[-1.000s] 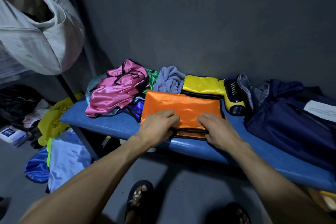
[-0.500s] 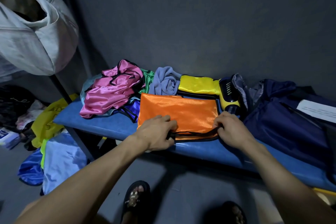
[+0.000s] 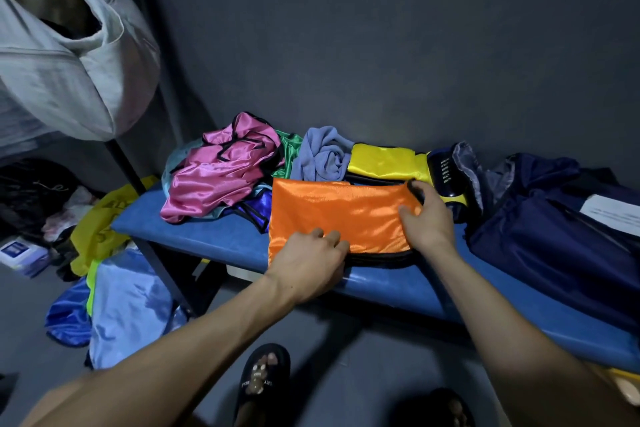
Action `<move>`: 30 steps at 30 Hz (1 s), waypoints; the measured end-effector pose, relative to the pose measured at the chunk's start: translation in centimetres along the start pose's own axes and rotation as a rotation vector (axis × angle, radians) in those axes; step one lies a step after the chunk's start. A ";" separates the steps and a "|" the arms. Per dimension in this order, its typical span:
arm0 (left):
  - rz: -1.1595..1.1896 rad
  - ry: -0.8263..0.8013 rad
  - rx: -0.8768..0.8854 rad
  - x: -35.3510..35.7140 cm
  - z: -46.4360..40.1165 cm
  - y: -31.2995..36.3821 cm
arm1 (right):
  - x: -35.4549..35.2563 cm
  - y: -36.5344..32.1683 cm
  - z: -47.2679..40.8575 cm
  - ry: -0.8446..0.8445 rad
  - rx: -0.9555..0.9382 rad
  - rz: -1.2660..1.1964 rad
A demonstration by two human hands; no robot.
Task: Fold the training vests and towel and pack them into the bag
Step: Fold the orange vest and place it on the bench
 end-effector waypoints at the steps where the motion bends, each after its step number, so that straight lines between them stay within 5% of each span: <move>1: -0.023 0.030 -0.002 0.1 0.1 -0.1 | -0.5 -1.0 0.2 0.059 -0.128 -0.033; 4: -0.061 0.078 0.001 1.0 0.2 0.1 | -0.4 -1.5 0.4 0.117 -0.320 0.012; 11: -0.021 0.101 0.007 2.2 0.4 -0.3 | 1.7 1.7 -1.5 -0.049 0.056 0.178; 20: -0.053 0.000 0.080 1.4 0.7 -1.1 | -0.1 3.0 -0.9 -0.120 0.093 0.179; 25: 0.086 -0.053 0.060 1.1 0.9 -2.1 | 0.1 -0.8 3.8 -0.005 -0.389 0.631; 30: 0.255 -0.052 -0.034 1.9 0.8 -3.6 | 6.8 -0.8 8.6 -0.333 -0.647 0.731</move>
Point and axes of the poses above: each hand's wrist, its own z-axis away from the middle knuckle, its own x-axis out of the palm, y = z × x, the point moved 6 cm from there along -z, towards the middle knuckle, and after that the axes turned 13 degrees about x, right-handed, at the moved point
